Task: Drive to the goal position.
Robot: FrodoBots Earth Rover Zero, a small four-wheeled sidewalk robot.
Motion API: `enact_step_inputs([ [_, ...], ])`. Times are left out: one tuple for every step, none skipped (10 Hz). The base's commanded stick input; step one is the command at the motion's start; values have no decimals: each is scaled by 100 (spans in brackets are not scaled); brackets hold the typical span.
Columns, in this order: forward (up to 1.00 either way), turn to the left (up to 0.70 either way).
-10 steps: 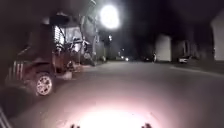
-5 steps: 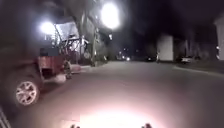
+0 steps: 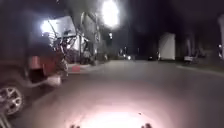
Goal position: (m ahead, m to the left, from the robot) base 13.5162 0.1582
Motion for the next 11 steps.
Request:
enact_step_inputs([
  [85, 0],
  [85, -6],
  [85, -14],
  [85, -13],
  [85, -10],
  [85, -8],
  [85, -5],
  [85, -3],
  [85, 0],
  [85, 0],
  [85, 0],
])
